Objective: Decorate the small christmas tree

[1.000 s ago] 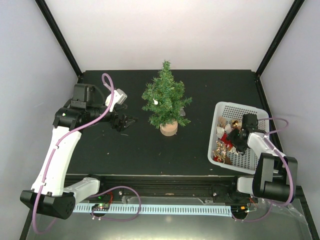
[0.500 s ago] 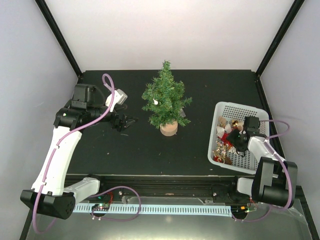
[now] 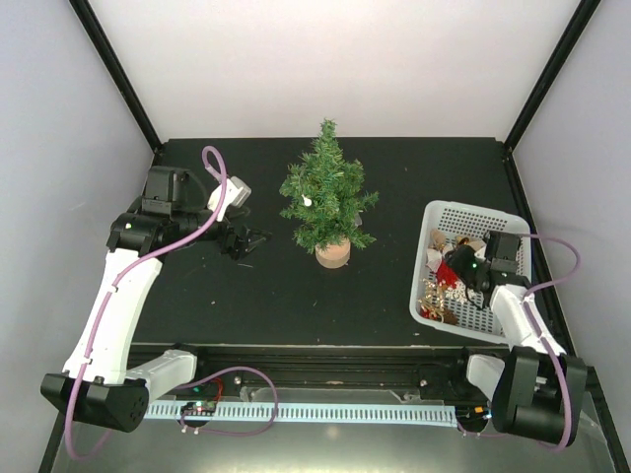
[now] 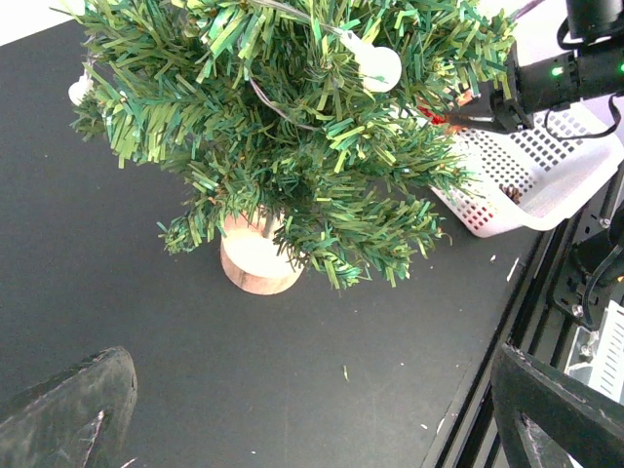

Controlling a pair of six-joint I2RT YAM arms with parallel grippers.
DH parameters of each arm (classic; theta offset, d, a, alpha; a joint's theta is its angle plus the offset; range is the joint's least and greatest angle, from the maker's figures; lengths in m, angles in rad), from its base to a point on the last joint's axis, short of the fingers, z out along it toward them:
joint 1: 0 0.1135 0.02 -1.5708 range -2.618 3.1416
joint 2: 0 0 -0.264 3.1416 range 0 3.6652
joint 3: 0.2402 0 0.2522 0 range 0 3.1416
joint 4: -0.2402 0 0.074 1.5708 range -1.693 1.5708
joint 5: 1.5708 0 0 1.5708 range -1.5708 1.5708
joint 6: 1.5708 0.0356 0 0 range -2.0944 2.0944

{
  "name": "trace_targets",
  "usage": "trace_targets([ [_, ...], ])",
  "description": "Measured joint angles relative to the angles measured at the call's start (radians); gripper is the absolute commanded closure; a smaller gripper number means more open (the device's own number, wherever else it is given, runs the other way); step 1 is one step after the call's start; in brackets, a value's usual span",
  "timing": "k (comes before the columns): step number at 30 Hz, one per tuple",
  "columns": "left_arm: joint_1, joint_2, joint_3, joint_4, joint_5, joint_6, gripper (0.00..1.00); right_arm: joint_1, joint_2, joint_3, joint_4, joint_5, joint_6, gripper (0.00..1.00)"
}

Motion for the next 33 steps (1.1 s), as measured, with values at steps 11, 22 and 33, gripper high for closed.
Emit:
trace_targets([
  [11,0.000,0.000,-0.002,0.006,-0.001,0.000,0.01,0.000,0.071,0.012,-0.004,0.018,-0.008,0.62],
  [22,0.000,0.000,-0.026,0.018,-0.010,0.000,0.01,-0.003,0.203,0.058,-0.018,0.049,-0.004,0.63],
  [33,0.001,0.000,-0.028,0.021,-0.011,0.000,0.01,-0.013,0.257,0.092,0.003,0.074,0.019,0.64],
])
